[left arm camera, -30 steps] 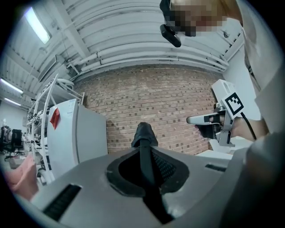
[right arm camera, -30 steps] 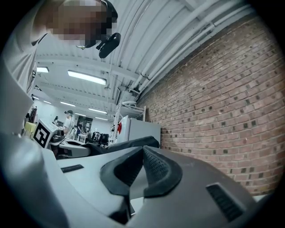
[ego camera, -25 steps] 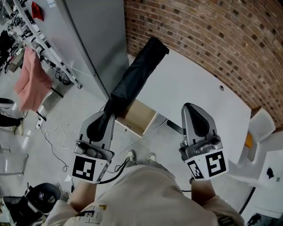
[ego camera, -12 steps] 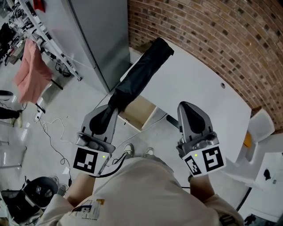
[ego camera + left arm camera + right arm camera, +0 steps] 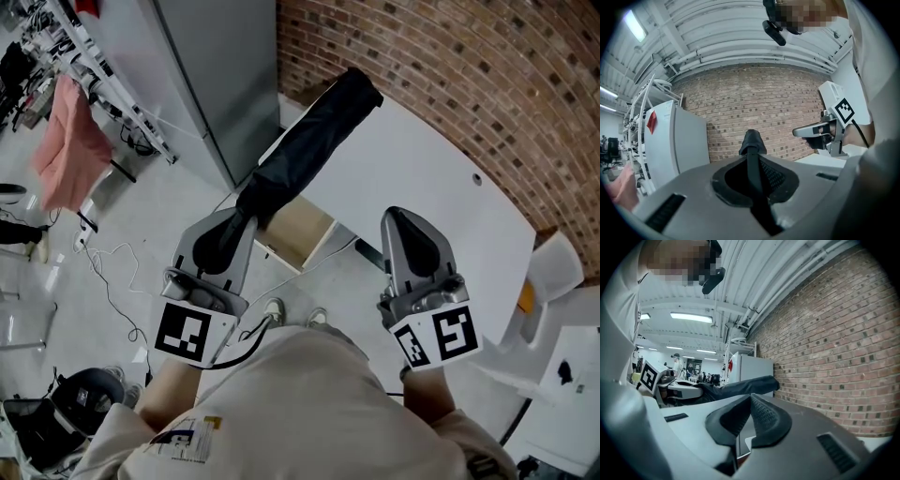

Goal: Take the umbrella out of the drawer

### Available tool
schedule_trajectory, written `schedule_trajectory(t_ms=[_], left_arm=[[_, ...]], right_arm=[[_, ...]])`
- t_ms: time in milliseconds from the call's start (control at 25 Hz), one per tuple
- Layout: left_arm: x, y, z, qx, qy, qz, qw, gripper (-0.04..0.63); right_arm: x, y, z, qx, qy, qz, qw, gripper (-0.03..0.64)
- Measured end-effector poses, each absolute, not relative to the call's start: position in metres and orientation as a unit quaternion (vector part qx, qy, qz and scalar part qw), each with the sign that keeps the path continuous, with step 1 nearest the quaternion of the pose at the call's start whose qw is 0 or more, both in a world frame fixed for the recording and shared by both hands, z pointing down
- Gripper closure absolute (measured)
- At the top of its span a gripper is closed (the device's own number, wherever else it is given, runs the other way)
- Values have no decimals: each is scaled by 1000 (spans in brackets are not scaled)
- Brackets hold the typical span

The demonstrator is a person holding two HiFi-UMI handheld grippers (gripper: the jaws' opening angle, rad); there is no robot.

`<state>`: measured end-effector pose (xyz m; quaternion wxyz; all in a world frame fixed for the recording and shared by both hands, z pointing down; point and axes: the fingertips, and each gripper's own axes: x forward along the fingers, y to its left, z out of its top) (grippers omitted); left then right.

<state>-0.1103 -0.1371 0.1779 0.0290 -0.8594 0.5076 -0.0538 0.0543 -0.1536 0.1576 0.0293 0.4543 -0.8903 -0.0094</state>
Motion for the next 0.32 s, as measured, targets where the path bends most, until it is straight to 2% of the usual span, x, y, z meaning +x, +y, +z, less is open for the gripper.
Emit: schedule_trajectory(t_ms=[320], left_arm=[[-106, -135, 179, -861, 506, -52, 28, 572]], right_arm=[[56, -152, 159, 453, -891, -10, 28, 609]])
